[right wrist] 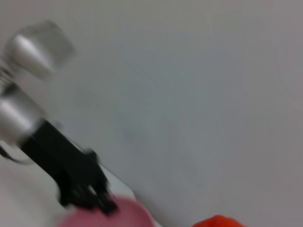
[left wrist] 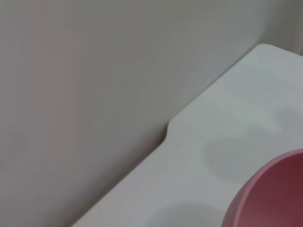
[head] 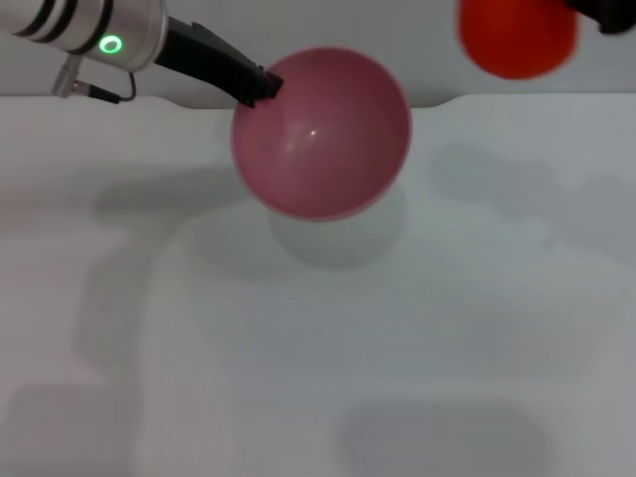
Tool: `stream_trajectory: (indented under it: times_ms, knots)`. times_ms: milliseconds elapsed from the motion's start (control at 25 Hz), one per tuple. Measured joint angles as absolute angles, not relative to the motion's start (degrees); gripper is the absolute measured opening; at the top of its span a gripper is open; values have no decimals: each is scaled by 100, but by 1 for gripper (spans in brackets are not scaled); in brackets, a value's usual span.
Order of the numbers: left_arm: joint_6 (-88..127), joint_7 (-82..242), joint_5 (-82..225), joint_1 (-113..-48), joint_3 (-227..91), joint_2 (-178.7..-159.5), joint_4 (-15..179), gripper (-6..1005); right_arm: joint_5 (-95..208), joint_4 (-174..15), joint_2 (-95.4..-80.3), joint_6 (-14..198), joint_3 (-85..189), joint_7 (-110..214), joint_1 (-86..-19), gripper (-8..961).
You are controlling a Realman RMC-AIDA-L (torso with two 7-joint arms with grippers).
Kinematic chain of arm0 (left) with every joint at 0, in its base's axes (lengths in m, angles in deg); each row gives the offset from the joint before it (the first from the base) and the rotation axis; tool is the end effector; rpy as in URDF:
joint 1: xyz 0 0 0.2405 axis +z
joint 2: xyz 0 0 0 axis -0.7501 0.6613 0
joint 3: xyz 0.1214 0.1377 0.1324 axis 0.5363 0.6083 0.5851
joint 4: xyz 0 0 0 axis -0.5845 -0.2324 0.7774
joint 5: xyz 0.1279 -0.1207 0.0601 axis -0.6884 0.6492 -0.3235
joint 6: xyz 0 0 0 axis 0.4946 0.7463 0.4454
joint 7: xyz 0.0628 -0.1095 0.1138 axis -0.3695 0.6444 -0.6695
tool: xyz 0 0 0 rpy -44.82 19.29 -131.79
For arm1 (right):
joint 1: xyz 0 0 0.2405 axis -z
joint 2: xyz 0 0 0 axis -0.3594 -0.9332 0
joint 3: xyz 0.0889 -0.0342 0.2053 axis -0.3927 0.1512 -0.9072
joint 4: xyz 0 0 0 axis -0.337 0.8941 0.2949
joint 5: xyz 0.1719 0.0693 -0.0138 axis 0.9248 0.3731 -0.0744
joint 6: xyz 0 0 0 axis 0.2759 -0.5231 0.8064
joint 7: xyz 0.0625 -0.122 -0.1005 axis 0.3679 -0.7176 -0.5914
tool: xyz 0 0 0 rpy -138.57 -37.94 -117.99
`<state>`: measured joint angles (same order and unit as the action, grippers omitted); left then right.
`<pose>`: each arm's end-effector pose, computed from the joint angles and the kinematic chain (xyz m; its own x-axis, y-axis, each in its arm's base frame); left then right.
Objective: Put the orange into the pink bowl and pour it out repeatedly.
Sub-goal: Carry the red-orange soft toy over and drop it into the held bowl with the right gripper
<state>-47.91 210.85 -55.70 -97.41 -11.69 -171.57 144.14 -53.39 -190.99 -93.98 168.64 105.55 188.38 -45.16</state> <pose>-0.1119 0.4062 0.0172 0.8834 0.4520 0.1241 0.4571 -0.7723 -0.4412 0.0702 0.3178 0.1167 0.9203 -0.1826 -0.3460 -0.3651 -0.7188 -0.5916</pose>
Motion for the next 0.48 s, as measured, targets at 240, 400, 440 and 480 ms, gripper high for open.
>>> stream_trajectory:
  times_ms: [240,400,440,480]
  knots:
    - [-4832,21148,-5490,-9739,-1015,-17194,14414,43,-5282,-19282,-9393,16701,11144,18863,-4798,83]
    - [-4859,21188,-5379,-9738,-934,-17200,14414,43,-5282,-18899,-9388,16490,11507,18826,-4920,89]
    - [-4860,21190,-5369,-9738,-928,-17200,14414,43,-5284,-18752,-9386,16443,11576,18820,-4953,91]
    - [-4860,21190,-5369,-9738,-928,-17200,14414,43,-5287,-18583,-9383,16400,11640,18816,-4991,93]
